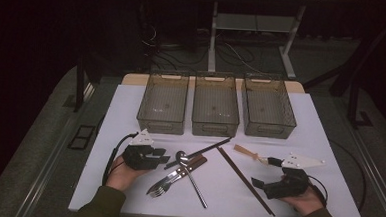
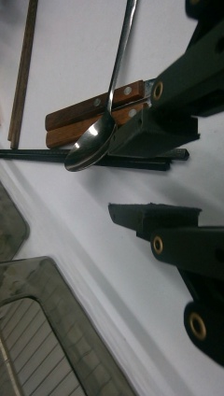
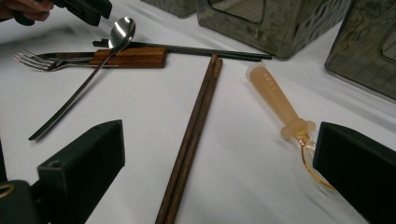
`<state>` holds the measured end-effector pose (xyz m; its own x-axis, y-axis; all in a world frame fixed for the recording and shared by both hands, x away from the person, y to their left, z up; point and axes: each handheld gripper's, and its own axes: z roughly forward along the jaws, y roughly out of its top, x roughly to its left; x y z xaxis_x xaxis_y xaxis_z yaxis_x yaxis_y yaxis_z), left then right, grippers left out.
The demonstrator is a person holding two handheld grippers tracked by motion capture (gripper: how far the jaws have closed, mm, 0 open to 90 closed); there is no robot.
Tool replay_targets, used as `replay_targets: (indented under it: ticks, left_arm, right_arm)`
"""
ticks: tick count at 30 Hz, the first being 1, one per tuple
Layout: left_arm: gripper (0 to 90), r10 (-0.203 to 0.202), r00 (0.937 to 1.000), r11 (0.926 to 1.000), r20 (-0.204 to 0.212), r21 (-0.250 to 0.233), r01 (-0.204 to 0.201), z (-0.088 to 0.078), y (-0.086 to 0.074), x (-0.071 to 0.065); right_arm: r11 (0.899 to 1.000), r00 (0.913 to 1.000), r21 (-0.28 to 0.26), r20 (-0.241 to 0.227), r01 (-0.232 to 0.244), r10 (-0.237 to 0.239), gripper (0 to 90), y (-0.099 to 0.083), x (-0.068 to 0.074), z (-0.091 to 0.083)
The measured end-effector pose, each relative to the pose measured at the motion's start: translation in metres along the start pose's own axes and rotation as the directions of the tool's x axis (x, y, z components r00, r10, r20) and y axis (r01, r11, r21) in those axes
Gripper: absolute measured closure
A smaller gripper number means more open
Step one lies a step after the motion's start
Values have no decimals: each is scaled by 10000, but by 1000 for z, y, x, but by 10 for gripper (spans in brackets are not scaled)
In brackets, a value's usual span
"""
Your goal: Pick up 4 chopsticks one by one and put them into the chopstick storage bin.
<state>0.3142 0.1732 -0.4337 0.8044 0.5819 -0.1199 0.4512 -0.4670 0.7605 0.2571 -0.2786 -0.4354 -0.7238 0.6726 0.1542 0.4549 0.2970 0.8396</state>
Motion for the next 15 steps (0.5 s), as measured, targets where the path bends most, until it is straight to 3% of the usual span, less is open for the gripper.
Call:
replay_targets:
  ticks: [6, 15]
  left_arm:
    - [758, 0, 9993, 9997, 378, 243, -9, 6, -2, 2]
    - [807, 189, 9976, 9979, 667, 612, -230, 12, -2, -1]
  right_arm:
    - [10000, 10000, 22, -9, -41, 41, 22, 0, 0, 0]
    - [10000, 10000, 21, 5, -29, 29, 22, -1, 0, -1]
